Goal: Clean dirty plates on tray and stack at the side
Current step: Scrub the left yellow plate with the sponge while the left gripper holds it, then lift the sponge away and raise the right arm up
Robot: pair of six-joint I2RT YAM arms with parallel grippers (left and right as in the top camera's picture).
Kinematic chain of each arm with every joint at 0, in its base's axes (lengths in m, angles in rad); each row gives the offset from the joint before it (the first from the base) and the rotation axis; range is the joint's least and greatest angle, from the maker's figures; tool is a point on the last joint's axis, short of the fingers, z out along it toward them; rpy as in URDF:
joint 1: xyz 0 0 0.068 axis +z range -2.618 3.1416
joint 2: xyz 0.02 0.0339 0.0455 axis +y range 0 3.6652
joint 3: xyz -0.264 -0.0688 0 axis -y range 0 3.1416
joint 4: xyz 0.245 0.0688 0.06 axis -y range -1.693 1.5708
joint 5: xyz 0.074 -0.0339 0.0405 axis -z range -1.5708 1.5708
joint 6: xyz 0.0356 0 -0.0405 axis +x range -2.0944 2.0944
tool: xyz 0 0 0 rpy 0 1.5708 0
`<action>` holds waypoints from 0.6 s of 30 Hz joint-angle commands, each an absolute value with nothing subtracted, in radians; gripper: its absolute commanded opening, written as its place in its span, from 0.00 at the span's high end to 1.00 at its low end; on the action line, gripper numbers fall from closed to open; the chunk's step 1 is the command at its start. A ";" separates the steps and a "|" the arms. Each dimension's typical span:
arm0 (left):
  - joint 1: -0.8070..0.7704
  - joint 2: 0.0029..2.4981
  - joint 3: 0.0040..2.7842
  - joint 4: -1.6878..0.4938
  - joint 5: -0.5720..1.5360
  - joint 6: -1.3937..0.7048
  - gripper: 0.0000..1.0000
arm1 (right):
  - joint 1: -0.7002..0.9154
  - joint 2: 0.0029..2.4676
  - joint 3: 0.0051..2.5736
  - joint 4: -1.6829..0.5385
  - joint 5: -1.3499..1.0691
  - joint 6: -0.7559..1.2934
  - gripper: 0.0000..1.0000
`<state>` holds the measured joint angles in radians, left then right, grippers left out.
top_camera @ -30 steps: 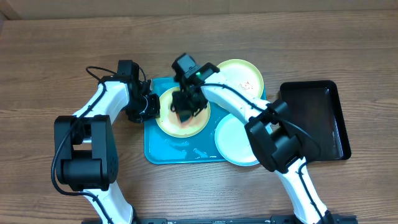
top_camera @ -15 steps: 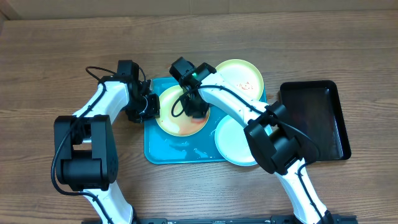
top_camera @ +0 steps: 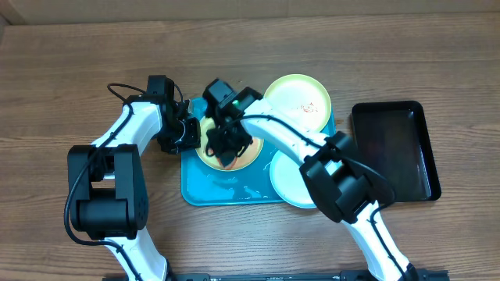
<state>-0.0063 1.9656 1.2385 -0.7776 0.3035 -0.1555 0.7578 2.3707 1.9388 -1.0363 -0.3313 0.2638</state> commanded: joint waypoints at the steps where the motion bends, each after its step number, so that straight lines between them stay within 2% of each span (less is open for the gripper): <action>1: 0.008 2.008 1.211 -0.776 0.175 -0.157 0.96 | 0.743 2.385 1.943 -1.113 -0.278 0.262 0.96; 2: 0.008 2.008 1.211 -0.776 0.175 -0.157 0.96 | 0.736 2.384 1.954 -1.134 -0.227 0.266 0.96; 3: 0.008 2.008 1.211 -0.776 0.173 -0.153 0.96 | 0.722 2.384 1.992 -1.188 -0.076 0.308 0.96; 7: 0.008 2.008 1.214 -0.772 0.141 -0.153 0.96 | 0.696 2.383 2.173 -1.326 0.126 0.322 0.96; 13: 0.008 1.992 1.226 -0.792 0.120 -0.133 0.96 | 0.673 2.362 2.485 -1.467 0.168 0.344 0.96; 18: 0.006 1.925 1.232 -0.812 0.119 -0.126 0.96 | 0.579 2.350 2.780 -1.626 0.126 0.367 0.96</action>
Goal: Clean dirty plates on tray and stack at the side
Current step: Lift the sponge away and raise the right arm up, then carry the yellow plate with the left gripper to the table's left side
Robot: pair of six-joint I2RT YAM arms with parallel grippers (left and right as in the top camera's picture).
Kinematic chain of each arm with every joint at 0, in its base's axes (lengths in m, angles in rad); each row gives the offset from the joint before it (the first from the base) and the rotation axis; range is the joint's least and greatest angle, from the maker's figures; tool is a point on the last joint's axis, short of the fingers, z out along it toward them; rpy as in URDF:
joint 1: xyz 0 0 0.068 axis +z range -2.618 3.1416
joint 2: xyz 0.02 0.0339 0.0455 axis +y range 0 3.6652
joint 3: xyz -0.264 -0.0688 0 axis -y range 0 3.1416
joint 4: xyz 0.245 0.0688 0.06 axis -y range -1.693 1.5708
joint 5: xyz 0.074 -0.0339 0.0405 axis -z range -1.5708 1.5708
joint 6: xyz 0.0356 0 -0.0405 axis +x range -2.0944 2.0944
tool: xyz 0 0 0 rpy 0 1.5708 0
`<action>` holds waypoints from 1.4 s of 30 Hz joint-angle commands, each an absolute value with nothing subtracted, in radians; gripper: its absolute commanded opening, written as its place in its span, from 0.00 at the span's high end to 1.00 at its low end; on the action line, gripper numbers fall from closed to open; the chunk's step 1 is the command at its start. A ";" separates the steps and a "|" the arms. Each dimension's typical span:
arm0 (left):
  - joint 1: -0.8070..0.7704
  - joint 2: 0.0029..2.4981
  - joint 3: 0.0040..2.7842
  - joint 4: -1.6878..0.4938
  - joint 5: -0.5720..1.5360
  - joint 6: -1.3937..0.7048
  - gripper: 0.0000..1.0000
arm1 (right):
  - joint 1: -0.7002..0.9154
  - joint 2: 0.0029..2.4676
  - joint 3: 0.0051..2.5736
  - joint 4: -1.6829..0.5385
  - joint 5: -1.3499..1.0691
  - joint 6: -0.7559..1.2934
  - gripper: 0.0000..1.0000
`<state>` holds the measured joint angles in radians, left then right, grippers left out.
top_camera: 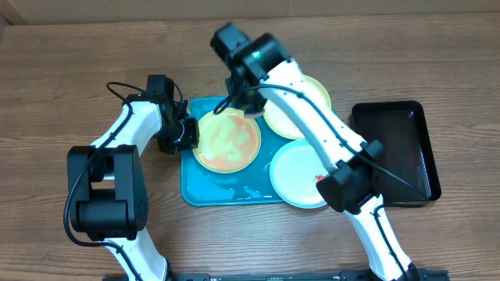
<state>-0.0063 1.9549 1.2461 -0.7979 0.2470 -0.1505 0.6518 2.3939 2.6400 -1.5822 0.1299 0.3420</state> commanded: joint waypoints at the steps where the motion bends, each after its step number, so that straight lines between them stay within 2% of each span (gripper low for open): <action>1: 0.006 1.907 1.232 -0.812 0.119 -0.127 0.96 | 0.549 2.350 2.827 -1.652 0.096 0.367 0.96; 8: 0.000 1.728 1.232 -0.839 0.084 -0.126 0.96 | 0.329 2.342 2.908 -1.694 -0.178 0.306 0.96; 14: -0.093 1.593 1.233 -0.900 -0.169 -0.133 0.96 | 0.230 2.342 2.907 -1.694 -0.237 0.279 0.96; 26: -0.370 1.583 1.288 -1.005 -0.764 -0.271 0.96 | 0.223 2.342 2.907 -1.694 -0.226 0.257 0.96; 42: -0.748 1.583 1.307 -0.955 -1.506 -0.323 0.96 | 0.223 2.342 2.907 -1.694 -0.226 0.257 0.96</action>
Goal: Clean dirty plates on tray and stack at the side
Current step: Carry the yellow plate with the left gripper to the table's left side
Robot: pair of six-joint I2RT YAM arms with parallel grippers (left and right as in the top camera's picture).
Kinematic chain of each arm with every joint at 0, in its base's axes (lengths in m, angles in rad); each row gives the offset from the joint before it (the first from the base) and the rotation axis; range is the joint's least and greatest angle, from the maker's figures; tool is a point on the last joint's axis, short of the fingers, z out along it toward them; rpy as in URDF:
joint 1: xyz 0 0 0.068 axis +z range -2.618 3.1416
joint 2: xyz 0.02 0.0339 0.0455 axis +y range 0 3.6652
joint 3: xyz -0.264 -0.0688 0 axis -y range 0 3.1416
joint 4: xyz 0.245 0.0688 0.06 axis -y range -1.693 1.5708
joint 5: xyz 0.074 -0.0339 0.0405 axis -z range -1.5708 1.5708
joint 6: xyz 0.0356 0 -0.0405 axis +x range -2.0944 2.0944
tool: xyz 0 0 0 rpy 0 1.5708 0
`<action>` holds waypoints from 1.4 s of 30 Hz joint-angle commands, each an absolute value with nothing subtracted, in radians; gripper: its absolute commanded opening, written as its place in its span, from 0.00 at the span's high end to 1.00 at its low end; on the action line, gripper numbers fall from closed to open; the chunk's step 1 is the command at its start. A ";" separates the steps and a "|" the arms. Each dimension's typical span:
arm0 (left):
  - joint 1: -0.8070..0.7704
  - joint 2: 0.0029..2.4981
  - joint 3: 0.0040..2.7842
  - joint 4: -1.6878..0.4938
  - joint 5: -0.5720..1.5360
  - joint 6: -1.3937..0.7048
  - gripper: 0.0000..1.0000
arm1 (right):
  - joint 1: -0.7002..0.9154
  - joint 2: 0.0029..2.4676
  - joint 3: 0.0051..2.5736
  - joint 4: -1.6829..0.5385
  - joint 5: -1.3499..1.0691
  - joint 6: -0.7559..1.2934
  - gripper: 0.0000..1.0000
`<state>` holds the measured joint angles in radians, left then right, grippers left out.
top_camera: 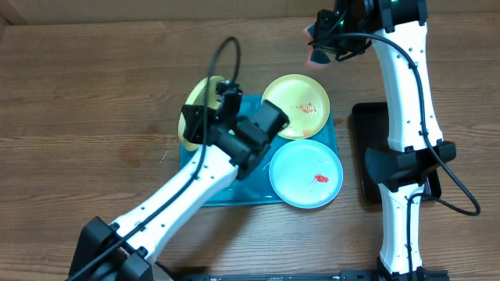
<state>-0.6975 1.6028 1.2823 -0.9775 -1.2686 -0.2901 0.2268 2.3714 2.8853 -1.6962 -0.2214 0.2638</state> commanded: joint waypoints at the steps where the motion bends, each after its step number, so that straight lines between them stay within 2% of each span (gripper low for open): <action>1: -0.765 1.583 1.307 -0.945 -1.539 -0.323 0.96 | 0.223 2.342 2.907 -1.694 -0.226 0.257 0.96; 7: -0.786 1.583 1.306 -0.935 -1.558 -0.323 0.96 | 0.223 2.342 2.907 -1.694 -0.226 0.257 0.96; 10: -0.785 1.583 1.306 -0.936 -1.496 -0.341 0.96 | 0.223 2.342 2.907 -1.694 -0.226 0.257 0.96; 17: -0.716 1.583 1.306 -0.970 -0.815 -0.342 0.96 | 0.223 2.342 2.907 -1.694 -0.226 0.257 0.96; 19: -0.646 1.581 1.306 -0.968 -0.659 -0.342 0.96 | 0.223 2.342 2.907 -1.694 -0.226 0.257 0.96; 23: -0.401 1.563 1.307 -0.967 -0.329 -0.334 0.96 | 0.223 2.342 2.907 -1.694 -0.226 0.257 0.96; 26: -0.204 1.555 1.307 -0.957 -0.072 -0.276 0.96 | 0.223 2.342 2.907 -1.694 -0.226 0.257 0.96; 27: -0.088 1.554 1.307 -0.956 0.055 -0.244 0.96 | 0.223 2.342 2.907 -1.694 -0.226 0.257 0.96; 29: 0.038 1.555 1.306 -0.957 0.161 -0.209 0.96 | 0.223 2.342 2.907 -1.694 -0.226 0.257 0.96; 32: 0.228 1.555 1.306 -0.968 0.204 -0.192 0.96 | 0.223 2.342 2.907 -1.694 -0.226 0.257 0.96; 38: 0.511 1.563 1.275 -0.959 0.184 -0.180 0.96 | 0.223 2.342 2.907 -1.694 -0.226 0.258 0.96; 42: 0.613 1.590 1.239 -0.917 0.133 -0.195 0.96 | 0.223 2.342 2.907 -1.694 -0.226 0.257 0.96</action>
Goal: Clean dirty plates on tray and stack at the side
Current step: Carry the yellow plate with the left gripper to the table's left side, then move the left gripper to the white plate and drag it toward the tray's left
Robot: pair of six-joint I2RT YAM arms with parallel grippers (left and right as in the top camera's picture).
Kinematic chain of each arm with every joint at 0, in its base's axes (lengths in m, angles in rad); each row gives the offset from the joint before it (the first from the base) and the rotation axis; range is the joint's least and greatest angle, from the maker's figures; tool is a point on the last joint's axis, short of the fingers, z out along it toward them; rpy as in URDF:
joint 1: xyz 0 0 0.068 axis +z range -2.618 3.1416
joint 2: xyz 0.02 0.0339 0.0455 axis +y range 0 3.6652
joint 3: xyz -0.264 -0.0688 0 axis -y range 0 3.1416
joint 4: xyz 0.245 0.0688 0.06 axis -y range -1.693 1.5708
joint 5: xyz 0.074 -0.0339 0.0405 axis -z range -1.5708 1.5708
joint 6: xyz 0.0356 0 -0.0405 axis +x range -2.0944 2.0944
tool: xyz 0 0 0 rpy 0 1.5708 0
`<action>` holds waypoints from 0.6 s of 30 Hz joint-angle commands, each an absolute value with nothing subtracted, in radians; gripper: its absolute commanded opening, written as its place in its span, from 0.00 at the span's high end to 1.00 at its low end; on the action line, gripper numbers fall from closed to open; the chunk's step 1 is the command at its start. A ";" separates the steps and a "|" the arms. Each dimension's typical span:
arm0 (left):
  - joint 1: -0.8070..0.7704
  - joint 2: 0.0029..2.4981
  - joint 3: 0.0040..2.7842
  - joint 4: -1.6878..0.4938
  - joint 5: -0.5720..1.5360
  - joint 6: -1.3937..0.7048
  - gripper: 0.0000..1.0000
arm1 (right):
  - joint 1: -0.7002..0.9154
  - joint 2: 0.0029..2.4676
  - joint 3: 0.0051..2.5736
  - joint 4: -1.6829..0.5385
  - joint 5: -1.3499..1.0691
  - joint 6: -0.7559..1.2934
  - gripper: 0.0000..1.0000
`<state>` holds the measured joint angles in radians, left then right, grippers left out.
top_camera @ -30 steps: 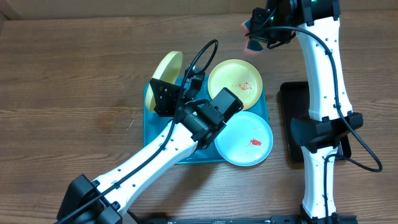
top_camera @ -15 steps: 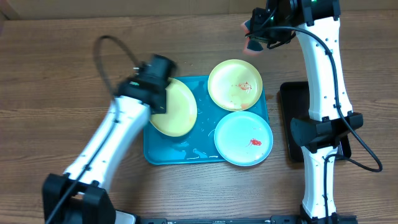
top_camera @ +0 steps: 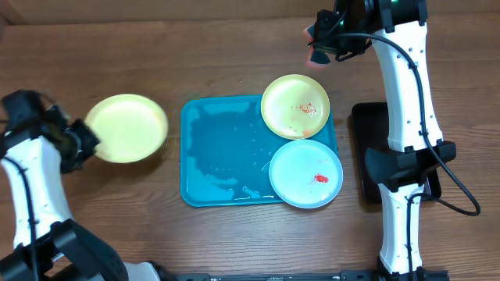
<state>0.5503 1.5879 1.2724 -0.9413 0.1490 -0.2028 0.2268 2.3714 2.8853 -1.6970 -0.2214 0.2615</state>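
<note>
A teal tray (top_camera: pixel 223 156) lies mid-table. Two plates overlap its right side: a yellow-green plate (top_camera: pixel 294 106) with red specks at the back and a pale blue plate (top_camera: pixel 306 173) with a red smear in front. A third, yellow plate (top_camera: pixel 125 129) is left of the tray over the bare table. My left gripper (top_camera: pixel 78 140) is shut on its left rim. I cannot tell whether it rests on the wood. My right gripper (top_camera: pixel 319 43) hangs high behind the tray, shut on a small pink sponge (top_camera: pixel 312 47).
A black tray (top_camera: pixel 394 148) sits at the right, partly hidden by my right arm, which runs along that side. Wet streaks show on the teal tray's floor. Brown wood table all round.
My left gripper has moved the yellow plate from over the tray's back left corner to the table left of the tray. The right arm and sponge have not moved.
My right gripper was down on the yellow plate in the tray while the left gripper held its rim. Then the right gripper was raised behind the tray. Later it was far back with the sponge, and the left gripper held the plate tilted, now left of the tray.
</note>
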 commanded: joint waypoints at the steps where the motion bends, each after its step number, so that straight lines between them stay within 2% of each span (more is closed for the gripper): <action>1: 0.637 1.597 1.220 -0.893 0.106 -0.218 0.96 | 0.223 2.342 2.907 -1.694 -0.226 0.257 0.96; 9: 0.677 1.670 1.133 -0.751 0.068 -0.271 0.96 | 0.223 2.342 2.907 -1.694 -0.226 0.258 0.96; 18: 0.662 1.836 1.133 -0.751 0.071 -0.261 0.94 | 0.223 2.342 2.907 -1.694 -0.226 0.257 0.96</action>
<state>0.6739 1.7802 1.1400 -0.7444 0.0704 -0.2562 0.2268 2.3714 2.8853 -1.6970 -0.2214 0.2615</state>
